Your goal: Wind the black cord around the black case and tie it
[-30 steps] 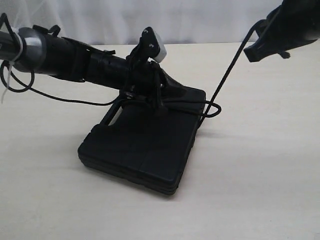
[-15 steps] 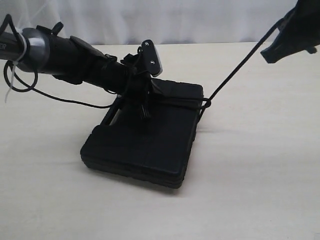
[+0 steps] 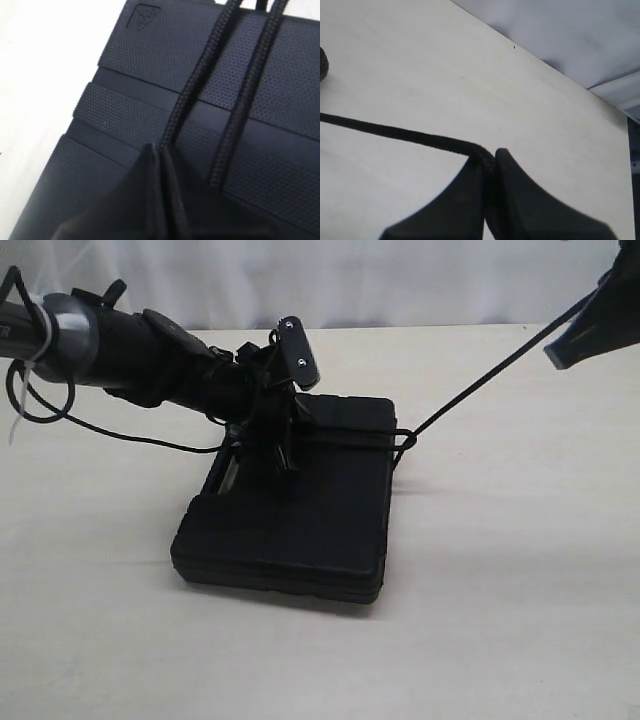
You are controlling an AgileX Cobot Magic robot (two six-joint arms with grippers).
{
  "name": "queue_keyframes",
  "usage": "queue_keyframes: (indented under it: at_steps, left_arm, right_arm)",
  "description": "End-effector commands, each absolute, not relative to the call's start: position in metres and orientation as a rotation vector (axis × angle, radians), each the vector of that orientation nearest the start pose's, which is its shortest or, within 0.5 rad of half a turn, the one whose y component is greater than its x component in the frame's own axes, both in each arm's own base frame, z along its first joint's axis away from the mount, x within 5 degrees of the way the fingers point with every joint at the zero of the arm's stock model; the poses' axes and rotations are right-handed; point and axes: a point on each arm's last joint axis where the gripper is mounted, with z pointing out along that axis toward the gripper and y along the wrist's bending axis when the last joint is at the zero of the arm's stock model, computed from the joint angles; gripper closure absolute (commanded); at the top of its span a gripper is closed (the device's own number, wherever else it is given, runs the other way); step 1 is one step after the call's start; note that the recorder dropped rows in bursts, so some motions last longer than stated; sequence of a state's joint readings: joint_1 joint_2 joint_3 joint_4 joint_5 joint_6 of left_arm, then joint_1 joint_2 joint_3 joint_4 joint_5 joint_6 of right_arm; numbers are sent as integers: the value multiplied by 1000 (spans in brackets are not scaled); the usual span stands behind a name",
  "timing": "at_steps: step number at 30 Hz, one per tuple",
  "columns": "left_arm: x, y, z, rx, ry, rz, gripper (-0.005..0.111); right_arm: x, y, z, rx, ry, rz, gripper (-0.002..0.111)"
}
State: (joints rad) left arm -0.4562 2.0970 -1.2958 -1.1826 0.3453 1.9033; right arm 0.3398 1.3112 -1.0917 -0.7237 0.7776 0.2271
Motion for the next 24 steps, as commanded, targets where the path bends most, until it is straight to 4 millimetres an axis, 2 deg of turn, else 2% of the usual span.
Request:
queue_keyframes:
  at_steps: [1, 6, 8, 17, 20, 24]
  left_arm:
    - [386, -210, 136, 1375, 1924, -143, 107]
    - [393, -197, 132, 1301, 1951, 11, 107]
    - [395, -193, 132, 1287, 1960, 18, 107]
    - [390, -195, 131, 1335, 1961, -97, 107]
    - [389, -197, 131, 1346, 1960, -120, 107]
    - [378, -205, 130, 1454, 1923, -272, 107]
  right_arm:
    - [286, 37, 326, -490, 2296, -646, 104]
    - [298, 23, 309, -431, 2378, -662, 104]
    - [302, 20, 305, -412, 2393, -646, 104]
    - [305, 17, 296, -388, 2442, -635, 104]
    - [307, 10, 292, -360, 2464, -641, 104]
    - [311, -2, 285, -297, 2498, -629, 104]
